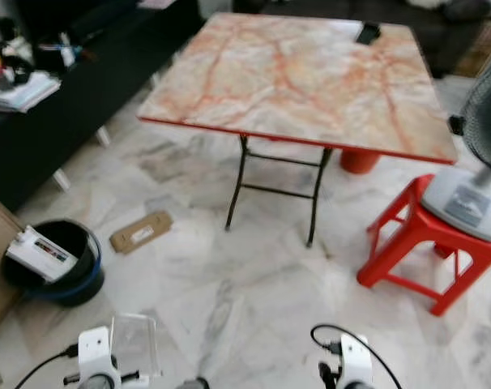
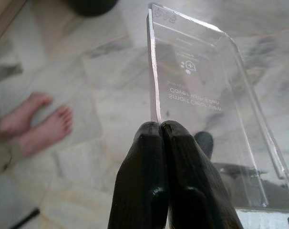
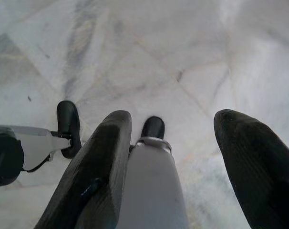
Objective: Picking trash to rubbish bin
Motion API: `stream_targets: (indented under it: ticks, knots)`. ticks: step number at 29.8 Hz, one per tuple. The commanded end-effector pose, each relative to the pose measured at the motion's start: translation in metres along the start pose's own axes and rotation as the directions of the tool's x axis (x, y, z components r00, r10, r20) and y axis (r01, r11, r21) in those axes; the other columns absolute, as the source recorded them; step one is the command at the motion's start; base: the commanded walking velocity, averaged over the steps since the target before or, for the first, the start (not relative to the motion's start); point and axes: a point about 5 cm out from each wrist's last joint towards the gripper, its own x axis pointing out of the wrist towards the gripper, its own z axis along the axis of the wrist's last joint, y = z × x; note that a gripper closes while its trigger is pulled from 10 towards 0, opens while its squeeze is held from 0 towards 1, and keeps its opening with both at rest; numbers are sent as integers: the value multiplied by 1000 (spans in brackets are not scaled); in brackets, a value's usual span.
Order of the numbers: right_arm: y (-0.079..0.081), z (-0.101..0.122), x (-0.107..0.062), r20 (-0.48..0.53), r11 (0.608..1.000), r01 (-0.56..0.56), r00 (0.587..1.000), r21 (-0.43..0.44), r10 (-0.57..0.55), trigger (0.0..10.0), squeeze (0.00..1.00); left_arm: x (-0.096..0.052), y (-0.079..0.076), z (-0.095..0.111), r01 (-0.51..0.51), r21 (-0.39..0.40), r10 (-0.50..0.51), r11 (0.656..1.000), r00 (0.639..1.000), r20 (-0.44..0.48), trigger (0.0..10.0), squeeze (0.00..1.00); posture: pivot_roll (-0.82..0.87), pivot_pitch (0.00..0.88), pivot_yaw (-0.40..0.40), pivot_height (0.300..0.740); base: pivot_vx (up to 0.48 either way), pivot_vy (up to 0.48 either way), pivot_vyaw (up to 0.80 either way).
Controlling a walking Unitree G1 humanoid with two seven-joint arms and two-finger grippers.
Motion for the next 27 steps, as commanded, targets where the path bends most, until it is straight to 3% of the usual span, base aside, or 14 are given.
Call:
stream_targets:
  ticks: [1,25,27]
  knots:
    - [1,-2,0,-3,1000,-6,1000,-13,6,10000,0,-3,10,-10,-38,-11,38,999,999,-32,10000,0,77,143,8,740,0,0,800]
    - [10,6,2,6,996,-44,999,-76,45,10000,0,-3,9,-11,-39,-32,38,999,999,-27,10000,0,89,178,-12,740,0,0,754]
    - [9,4,1,1,996,-41,999,-79,42,10000,0,-3,8,-12,-39,-34,38,999,999,-30,10000,0,86,182,-21,740,0,0,0]
